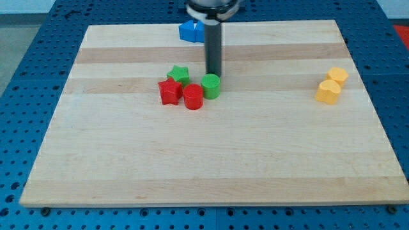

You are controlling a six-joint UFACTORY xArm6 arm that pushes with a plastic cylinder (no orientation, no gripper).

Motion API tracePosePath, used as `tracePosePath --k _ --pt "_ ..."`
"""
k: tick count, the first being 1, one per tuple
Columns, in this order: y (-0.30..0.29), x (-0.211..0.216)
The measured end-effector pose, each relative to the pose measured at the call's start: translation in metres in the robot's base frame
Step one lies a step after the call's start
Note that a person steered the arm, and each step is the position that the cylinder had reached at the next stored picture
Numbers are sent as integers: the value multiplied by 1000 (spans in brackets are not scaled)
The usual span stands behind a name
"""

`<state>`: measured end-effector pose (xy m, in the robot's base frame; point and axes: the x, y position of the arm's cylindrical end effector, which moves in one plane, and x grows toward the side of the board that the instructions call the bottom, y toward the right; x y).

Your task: Slide the green star closer to the green circle and red circle

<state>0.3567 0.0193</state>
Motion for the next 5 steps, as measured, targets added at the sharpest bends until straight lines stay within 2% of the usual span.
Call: tracePosePath --k 1,3,4,5 --pt "-1 -13" --pt "-104 -20" --pt "-136 -18" --pt "-129 -2"
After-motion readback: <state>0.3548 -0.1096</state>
